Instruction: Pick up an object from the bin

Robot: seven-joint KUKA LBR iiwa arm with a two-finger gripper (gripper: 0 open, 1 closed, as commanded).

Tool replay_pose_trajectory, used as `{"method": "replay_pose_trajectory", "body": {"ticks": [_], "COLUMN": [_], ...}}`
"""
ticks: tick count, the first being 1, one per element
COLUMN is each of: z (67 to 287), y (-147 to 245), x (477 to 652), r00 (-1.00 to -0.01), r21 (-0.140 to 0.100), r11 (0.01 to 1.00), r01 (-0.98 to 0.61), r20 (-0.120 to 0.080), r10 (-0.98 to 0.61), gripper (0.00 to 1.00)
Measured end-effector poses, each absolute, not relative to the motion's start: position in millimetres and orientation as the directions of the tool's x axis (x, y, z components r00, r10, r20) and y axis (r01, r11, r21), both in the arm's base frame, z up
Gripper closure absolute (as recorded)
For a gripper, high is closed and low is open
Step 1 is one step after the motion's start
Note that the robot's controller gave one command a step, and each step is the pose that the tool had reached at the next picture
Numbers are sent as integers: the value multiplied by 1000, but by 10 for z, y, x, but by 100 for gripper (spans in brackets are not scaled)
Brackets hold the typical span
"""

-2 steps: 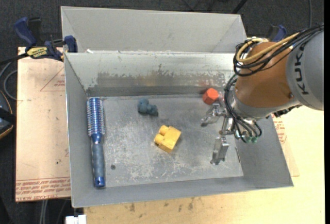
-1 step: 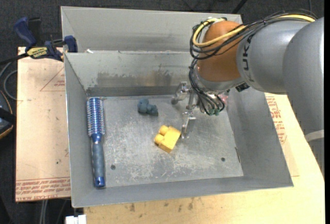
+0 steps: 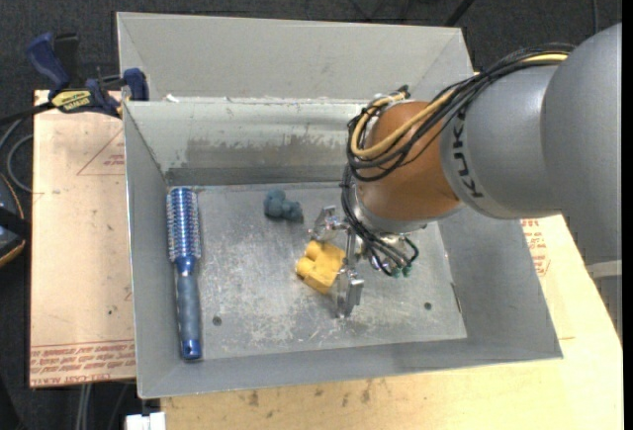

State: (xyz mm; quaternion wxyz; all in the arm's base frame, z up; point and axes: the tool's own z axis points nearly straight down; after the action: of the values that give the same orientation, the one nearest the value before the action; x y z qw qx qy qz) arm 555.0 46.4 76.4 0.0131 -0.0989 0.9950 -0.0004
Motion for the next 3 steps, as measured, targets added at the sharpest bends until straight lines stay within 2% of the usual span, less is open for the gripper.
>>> {"method": "replay_pose_trajectory", "body": {"ticks": [1,2,3], "z": [747,833,836], "y": [891,406,439], "x": [5539,5647,5647], "r00": [-917,-888,-886], "r21": [-5,-3,-1], "r11": [917,888,886], "r01": [-399,-460,-463], "r20": [-16,-5,-7], "r10": [-399,-460,-463], "gripper": [0,0,100]}}
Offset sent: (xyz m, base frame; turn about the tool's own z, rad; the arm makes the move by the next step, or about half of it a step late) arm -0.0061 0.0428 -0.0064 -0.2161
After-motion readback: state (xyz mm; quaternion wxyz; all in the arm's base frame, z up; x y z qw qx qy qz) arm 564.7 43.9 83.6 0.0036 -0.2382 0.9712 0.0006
